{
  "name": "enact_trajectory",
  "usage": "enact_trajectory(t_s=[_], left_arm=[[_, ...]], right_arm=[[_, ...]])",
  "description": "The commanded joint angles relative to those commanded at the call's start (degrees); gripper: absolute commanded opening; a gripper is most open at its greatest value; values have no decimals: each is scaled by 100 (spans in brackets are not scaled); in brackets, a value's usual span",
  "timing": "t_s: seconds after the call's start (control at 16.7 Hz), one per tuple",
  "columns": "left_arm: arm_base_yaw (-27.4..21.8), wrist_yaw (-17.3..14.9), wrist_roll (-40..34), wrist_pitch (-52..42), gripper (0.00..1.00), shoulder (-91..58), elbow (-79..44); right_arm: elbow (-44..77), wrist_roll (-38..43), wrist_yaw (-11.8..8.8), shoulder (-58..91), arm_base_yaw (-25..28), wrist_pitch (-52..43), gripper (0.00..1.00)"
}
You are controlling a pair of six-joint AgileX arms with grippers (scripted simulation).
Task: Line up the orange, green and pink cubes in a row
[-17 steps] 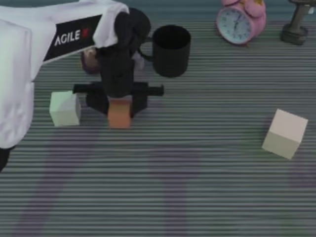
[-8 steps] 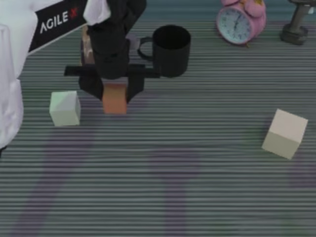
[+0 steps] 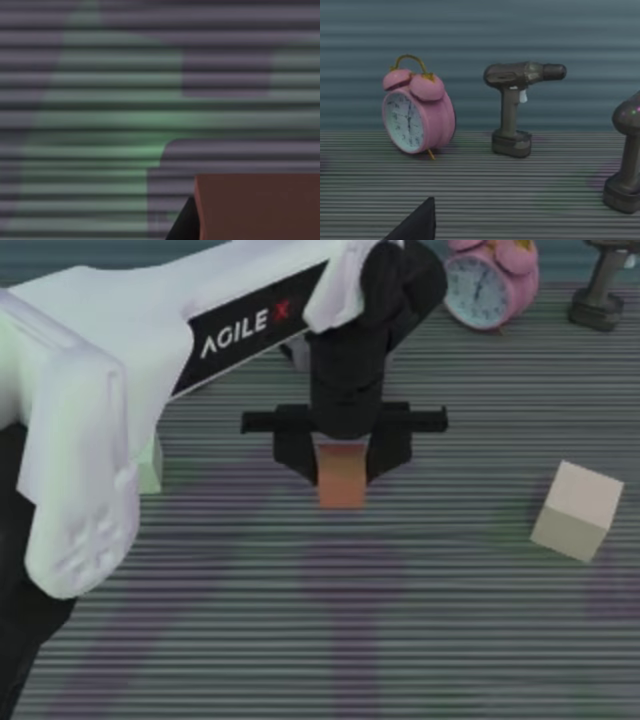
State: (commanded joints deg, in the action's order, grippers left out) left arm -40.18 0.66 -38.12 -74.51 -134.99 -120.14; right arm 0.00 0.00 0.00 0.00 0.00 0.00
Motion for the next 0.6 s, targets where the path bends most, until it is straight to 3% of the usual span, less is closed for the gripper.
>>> enact_trajectory(t_s=[0.3, 0.6], left_arm=[[-1259, 17, -1409, -333, 0, -144, -493], [-1432, 22, -1582, -370, 0, -141, -563]], right_arm=[[0, 0, 0, 0, 0, 0, 100], [0, 0, 0, 0, 0, 0, 100]])
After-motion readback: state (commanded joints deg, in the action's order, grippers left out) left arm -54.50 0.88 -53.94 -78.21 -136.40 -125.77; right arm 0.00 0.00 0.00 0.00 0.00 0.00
